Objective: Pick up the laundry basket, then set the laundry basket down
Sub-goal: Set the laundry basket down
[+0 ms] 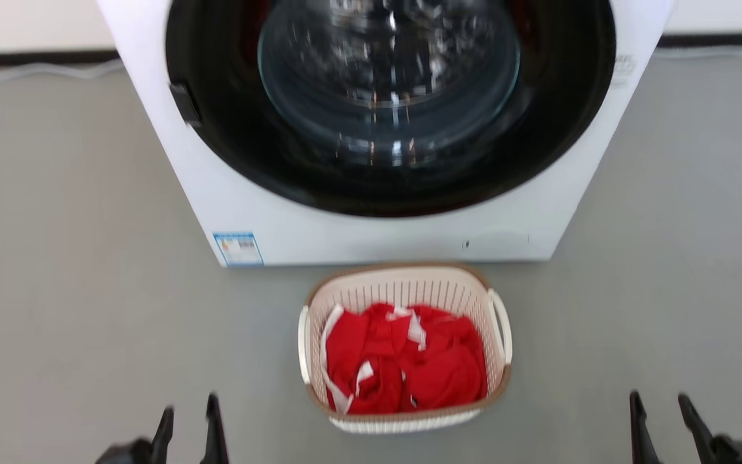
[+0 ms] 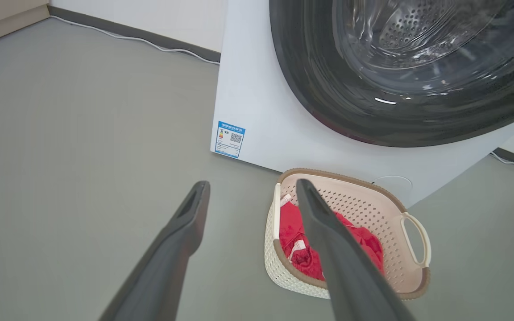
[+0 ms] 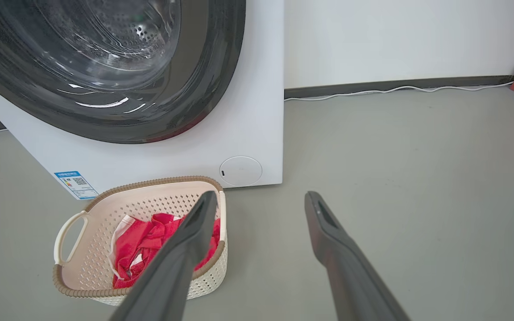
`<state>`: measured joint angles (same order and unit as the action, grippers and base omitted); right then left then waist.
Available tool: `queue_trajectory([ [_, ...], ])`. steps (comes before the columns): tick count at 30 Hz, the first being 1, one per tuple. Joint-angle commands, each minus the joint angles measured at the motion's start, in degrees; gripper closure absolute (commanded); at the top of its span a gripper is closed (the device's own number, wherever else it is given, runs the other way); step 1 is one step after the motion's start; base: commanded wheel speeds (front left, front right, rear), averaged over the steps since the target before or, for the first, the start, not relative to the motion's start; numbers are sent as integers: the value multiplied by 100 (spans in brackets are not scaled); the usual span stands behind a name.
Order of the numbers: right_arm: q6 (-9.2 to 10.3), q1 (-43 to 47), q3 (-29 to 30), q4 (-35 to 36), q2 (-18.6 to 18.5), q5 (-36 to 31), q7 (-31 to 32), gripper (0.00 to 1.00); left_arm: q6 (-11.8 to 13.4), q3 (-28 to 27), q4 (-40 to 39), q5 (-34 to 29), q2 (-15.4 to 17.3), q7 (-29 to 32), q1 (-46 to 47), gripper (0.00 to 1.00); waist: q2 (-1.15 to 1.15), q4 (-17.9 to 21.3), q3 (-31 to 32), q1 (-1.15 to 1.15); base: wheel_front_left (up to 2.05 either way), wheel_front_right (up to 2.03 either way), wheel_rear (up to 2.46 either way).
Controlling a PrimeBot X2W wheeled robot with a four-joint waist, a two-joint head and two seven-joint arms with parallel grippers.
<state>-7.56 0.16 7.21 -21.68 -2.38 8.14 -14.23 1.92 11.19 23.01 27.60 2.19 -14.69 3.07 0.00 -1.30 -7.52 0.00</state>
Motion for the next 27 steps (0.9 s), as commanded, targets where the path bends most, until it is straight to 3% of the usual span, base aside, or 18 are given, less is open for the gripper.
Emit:
queue_trajectory([
  [1,8,135,-98,197,-50,-29,-77,0,-80,-271,-230,-122,69,-30,-163,0,0,-18,413,0,0,0,0],
  [9,8,663,-138,646,-50,-103,-77,0,-221,-511,-681,-191,69,-30,-860,0,0,26,914,0,0,0,0],
  [27,8,841,-258,985,-50,-71,-77,0,-211,-553,-1076,-184,69,-30,-1175,0,0,146,1105,0,0,0,0],
])
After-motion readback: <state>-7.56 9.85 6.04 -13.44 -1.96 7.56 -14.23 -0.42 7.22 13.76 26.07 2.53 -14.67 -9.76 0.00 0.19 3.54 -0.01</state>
